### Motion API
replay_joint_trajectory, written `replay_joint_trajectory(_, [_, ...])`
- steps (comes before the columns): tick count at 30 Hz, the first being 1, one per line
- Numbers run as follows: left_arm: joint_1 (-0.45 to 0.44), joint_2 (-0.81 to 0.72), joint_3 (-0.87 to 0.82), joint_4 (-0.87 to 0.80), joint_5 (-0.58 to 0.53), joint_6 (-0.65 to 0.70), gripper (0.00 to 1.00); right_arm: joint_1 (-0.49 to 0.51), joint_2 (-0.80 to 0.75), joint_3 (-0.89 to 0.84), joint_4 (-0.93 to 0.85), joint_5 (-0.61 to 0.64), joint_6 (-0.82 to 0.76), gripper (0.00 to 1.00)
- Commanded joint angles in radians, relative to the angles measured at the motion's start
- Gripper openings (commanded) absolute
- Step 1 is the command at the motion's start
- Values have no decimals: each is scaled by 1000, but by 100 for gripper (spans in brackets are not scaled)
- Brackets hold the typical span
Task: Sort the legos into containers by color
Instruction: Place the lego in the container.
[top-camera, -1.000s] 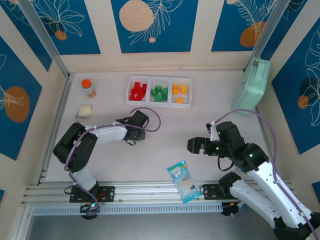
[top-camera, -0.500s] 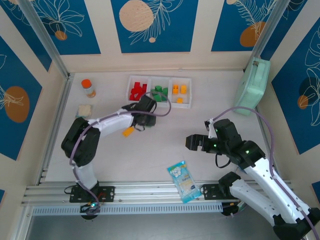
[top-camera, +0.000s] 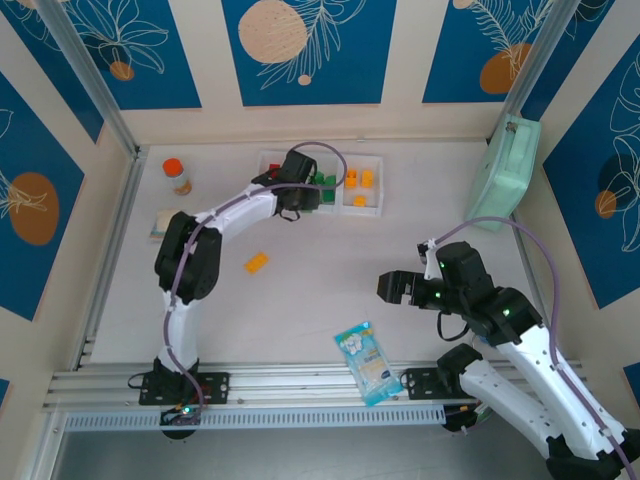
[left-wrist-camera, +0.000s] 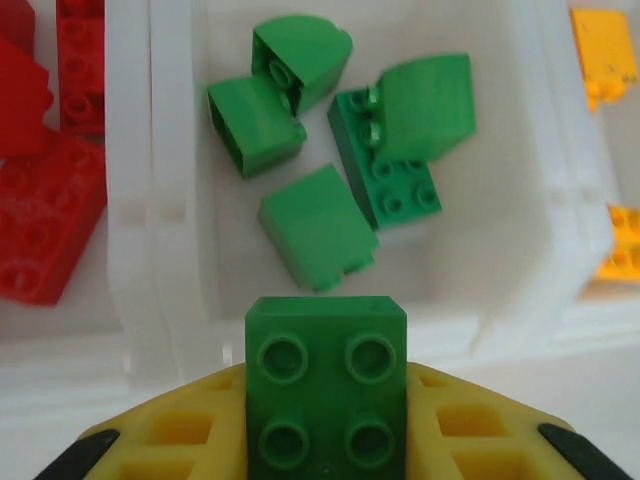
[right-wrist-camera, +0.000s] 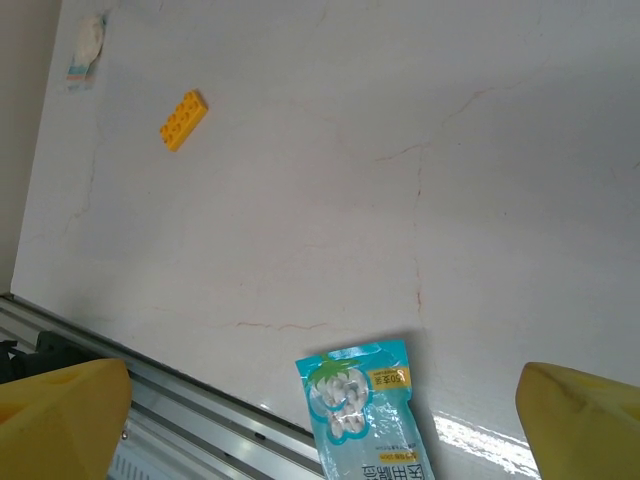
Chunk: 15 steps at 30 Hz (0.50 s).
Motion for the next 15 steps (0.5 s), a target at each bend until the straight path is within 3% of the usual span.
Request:
replay_joint_trajectory(1, [14,73,115,27,16,27,6,-4,-14,27,-49,0,10,99])
replay_joint_trajectory(11, [31,192,296,41,-65,61,6,-4,-5,52,-70,-12,-2,99])
replay_joint_trajectory(15, [35,233,350,52,-76,70,19,-4,2,77,-98,1,-13,99])
